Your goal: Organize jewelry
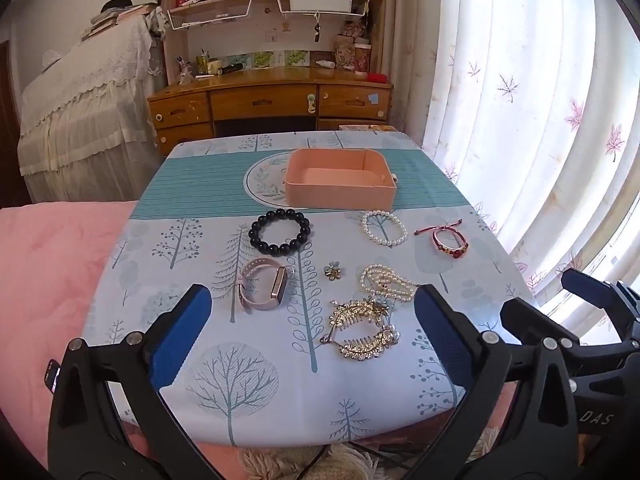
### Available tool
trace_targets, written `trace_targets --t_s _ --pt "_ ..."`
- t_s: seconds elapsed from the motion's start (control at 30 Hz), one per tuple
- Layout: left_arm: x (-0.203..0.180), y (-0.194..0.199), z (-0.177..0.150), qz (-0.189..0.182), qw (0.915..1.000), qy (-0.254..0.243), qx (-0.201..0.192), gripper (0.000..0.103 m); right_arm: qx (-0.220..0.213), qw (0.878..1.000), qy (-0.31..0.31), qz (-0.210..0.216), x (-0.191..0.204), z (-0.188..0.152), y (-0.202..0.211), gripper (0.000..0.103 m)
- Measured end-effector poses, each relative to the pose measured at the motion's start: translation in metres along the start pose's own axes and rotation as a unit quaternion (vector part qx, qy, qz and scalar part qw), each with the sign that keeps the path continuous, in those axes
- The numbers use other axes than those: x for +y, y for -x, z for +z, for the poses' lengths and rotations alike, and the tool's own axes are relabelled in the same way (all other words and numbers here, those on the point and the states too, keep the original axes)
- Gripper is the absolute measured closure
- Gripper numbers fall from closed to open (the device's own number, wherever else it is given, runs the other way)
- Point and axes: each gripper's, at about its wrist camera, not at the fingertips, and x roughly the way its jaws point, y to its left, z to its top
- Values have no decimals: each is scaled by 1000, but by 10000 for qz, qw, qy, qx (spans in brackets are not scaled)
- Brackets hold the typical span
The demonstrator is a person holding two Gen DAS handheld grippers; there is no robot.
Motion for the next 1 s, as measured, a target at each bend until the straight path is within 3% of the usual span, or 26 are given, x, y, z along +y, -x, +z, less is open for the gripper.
trace_targets --t_s 0.63,0.67,1.0 --pt "12 17 0 63 9999 105 -14 2 77 9999 11 144 5 -2 -5 0" --pt "9 2 4 67 9999 90 38 2 74 9999 23 146 6 0 -6 0" --pt "8 -11 12 146 9998 139 -3 2 25 9997 146 184 6 9 -20 0"
